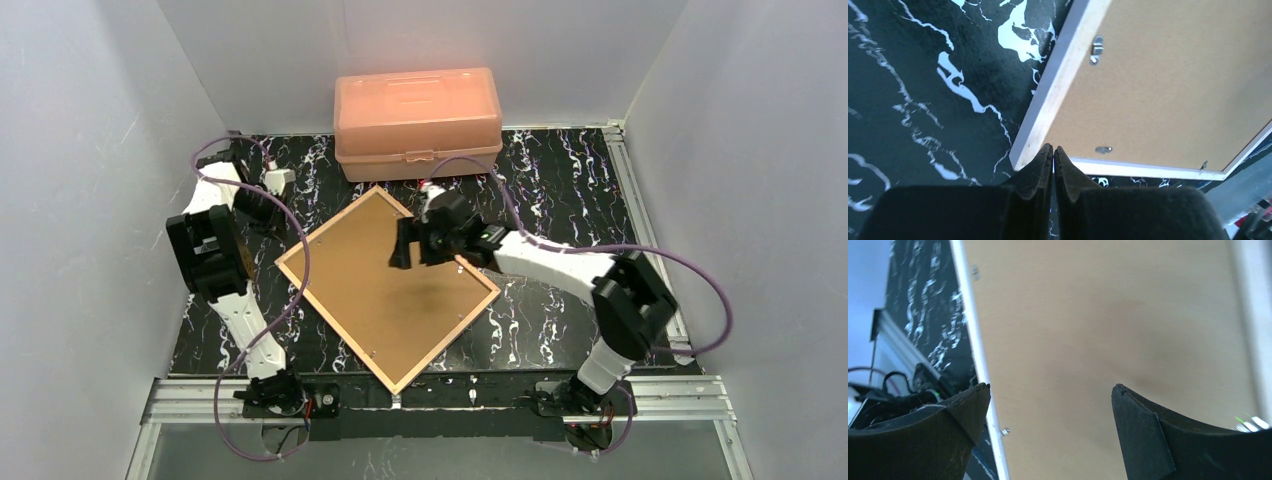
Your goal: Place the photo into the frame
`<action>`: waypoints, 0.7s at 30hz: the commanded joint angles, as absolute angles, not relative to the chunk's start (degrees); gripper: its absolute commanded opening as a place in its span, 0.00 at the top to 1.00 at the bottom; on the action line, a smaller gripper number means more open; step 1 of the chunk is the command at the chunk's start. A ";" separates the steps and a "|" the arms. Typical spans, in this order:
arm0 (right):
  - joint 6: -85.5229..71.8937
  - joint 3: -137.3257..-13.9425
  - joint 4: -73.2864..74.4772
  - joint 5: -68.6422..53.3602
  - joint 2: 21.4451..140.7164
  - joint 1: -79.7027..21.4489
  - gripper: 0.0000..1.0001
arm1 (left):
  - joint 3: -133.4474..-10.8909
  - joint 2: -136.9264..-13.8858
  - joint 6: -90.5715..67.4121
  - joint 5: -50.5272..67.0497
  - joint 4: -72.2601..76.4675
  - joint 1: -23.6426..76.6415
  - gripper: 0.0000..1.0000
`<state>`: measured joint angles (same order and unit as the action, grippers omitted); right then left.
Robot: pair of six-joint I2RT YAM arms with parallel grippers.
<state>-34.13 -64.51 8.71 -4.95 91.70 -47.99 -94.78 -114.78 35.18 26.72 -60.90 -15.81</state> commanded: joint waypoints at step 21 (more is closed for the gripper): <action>-31.61 -72.29 -8.78 -19.67 104.21 -55.95 0.01 | -96.18 -121.95 30.74 24.58 -56.52 -14.41 0.76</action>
